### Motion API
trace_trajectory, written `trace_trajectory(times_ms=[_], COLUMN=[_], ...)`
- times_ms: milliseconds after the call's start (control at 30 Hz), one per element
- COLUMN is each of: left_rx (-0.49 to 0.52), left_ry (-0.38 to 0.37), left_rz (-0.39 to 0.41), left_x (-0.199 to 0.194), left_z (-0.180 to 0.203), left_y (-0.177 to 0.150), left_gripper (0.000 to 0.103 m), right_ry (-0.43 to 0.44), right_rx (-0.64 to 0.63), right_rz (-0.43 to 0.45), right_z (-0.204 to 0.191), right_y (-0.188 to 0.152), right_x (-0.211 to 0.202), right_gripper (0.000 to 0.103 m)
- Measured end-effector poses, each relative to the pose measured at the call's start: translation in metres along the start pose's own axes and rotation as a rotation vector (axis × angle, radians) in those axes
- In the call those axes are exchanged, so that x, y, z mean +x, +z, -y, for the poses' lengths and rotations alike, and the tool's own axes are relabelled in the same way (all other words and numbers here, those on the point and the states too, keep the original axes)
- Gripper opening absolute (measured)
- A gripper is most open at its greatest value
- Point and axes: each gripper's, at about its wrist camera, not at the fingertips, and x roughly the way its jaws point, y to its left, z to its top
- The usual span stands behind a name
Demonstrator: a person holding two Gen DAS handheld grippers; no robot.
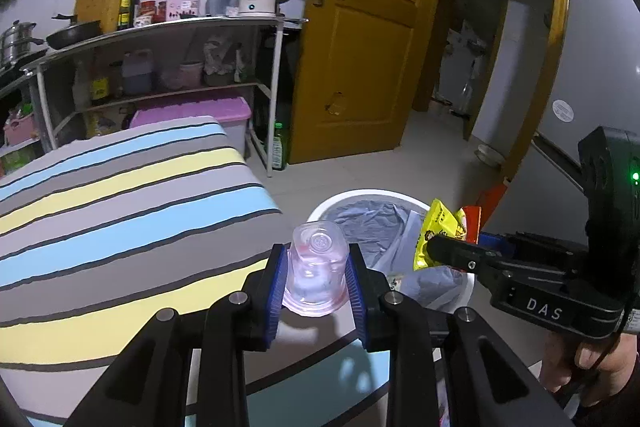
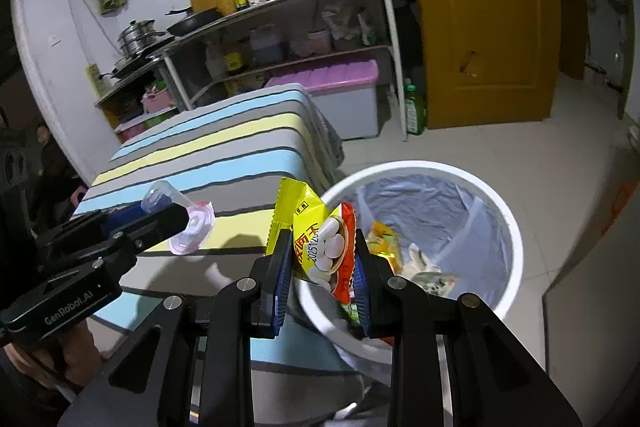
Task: Collect trash
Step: 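Carry the clear cup and yellow-red packet over the white bin with both tools, then open both tools to drop the cup and packet into the bin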
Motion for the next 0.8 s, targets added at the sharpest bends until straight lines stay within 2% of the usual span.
trace_trajectory(times_ms=[400,667,767,800], left_rx=[0.03,0.029,0.022,0.021], left_ry=[-0.065,-0.079,-0.086,-0.085], left_rz=[-0.045,-0.085,-0.107,-0.112], left_x=[0.039,0.068,0.078,0.08], left_z=[0.027,0.035,0.036,0.036], left_y=[0.003,0.006,0.006,0.006], left_gripper=[0.03,0.03,0.03,0.03], right_ry=[-0.054,-0.081,-0.091,-0.093], right_rx=[0.055,0.071,0.077,0.079], right_rz=[-0.019,-0.043,-0.047,-0.048], right_z=[0.035,0.047,0.05,0.051], right_y=[-0.004,-0.008,-0.008,-0.008], right_x=[0.004,0.012,0.015,0.015], right_gripper=[0.029,0.029,0.031,0.034])
